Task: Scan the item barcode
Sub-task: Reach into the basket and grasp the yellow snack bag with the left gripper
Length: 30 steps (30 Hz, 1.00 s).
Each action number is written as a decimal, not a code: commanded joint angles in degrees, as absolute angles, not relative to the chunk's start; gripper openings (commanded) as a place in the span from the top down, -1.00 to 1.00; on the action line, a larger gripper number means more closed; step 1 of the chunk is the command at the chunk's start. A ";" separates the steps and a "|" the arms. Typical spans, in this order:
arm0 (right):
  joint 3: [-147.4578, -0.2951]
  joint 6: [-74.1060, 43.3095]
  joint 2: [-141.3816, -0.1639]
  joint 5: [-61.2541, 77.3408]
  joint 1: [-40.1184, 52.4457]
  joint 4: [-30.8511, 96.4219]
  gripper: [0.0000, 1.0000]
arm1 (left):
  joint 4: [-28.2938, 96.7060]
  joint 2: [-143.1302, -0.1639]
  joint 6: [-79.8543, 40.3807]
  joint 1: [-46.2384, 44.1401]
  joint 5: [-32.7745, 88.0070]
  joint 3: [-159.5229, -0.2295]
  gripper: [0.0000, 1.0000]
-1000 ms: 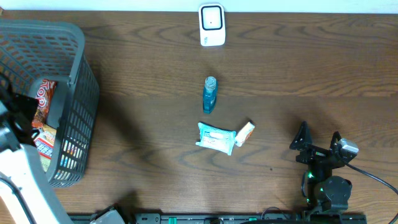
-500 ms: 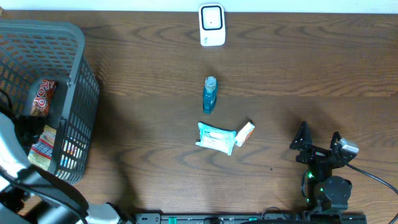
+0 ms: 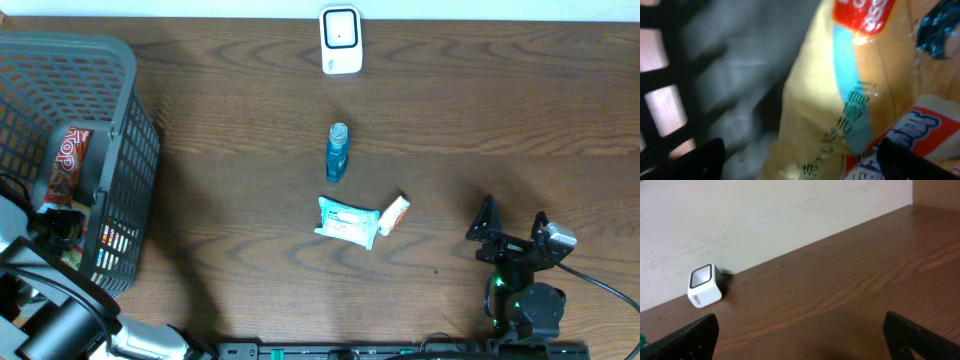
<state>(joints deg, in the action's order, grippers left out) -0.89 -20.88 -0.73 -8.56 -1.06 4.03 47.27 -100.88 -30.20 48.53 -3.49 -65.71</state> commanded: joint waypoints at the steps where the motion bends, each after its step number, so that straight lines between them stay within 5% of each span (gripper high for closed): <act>1: -0.69 -21.63 -0.49 -8.45 -1.85 4.08 -0.99 | 43.77 -103.31 -28.10 47.40 1.08 -58.92 -0.90; 3: -0.69 -21.63 -0.49 -8.43 -1.85 4.08 -0.98 | 42.00 -103.31 -28.10 47.22 1.06 -56.84 -0.63; 9: -0.69 -21.63 -0.49 -8.43 -1.85 4.08 -0.98 | 40.18 -103.31 -28.10 47.22 1.08 -53.98 0.75; 10: -0.69 -21.63 -0.49 -8.43 -1.85 4.08 -0.98 | 40.18 -103.26 -28.10 47.22 1.08 -54.00 0.85; 30: -0.69 -21.63 -0.49 -8.43 -1.85 4.08 -0.98 | 46.87 -70.00 -36.05 47.29 1.06 -72.18 0.85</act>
<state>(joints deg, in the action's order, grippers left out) -0.89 -20.88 -0.73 -8.56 -1.06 4.05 46.98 -75.75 -30.72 47.51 1.19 -70.00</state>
